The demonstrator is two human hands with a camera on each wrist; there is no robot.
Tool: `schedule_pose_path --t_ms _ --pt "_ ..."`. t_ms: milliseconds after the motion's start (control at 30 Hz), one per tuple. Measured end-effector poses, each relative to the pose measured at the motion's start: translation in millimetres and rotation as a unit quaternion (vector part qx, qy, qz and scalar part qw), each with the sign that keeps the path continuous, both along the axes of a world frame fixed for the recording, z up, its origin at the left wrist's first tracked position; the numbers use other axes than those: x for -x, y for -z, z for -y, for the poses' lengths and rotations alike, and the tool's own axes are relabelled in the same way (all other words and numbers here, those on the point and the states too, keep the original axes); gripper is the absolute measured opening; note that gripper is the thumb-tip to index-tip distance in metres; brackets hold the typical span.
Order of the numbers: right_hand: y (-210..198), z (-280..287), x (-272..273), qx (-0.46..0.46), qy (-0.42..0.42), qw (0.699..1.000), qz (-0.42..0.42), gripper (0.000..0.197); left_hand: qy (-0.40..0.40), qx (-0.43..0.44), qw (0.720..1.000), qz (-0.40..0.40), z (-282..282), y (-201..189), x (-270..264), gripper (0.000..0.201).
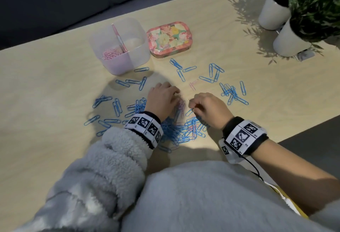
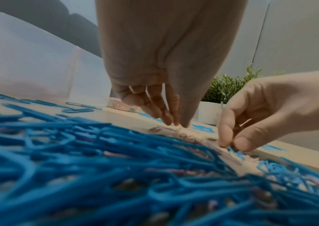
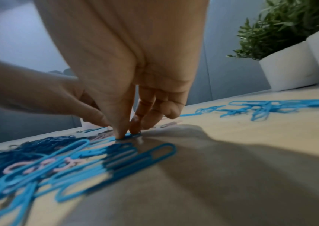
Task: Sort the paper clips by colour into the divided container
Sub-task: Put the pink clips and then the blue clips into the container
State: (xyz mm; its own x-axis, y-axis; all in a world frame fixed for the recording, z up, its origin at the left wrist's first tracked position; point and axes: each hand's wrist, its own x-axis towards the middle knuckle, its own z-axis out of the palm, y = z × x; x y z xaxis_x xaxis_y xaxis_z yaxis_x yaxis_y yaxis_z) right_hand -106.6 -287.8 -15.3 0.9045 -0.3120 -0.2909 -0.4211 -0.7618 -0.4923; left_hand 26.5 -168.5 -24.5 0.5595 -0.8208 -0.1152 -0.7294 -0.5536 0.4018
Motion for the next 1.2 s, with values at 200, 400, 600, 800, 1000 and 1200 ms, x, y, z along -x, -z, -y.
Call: schedule_pose_path --t_ms 200,400,600,800,1000,1200 --pt "-2.0 11.0 5.4 0.011 0.083 0.996 0.009 0.009 0.019 -0.022 1.0 0.007 -6.1 -2.3 7.3 0.026" --pt "-11.2 35.8 28.0 0.014 0.184 0.982 -0.047 0.014 0.041 -0.065 0.997 0.009 -25.7 -5.3 18.4 0.03" --pt "-9.1 3.9 7.5 -0.054 0.089 0.994 0.017 0.01 0.016 -0.051 0.998 -0.039 -44.6 -7.8 19.8 0.03" --pt "2.5 4.9 -13.1 -0.081 0.098 0.992 -0.022 0.015 0.052 -0.087 0.994 -0.027 -47.4 -10.4 21.6 0.034" --pt "-2.3 22.5 -15.5 -0.041 0.214 0.972 0.088 0.004 0.043 -0.045 0.997 -0.043 -43.5 -13.3 11.6 0.018" --pt "5.3 11.8 -17.5 -0.04 0.166 0.985 0.017 0.014 0.002 -0.067 0.998 0.017 -30.4 -11.6 -4.8 0.016"
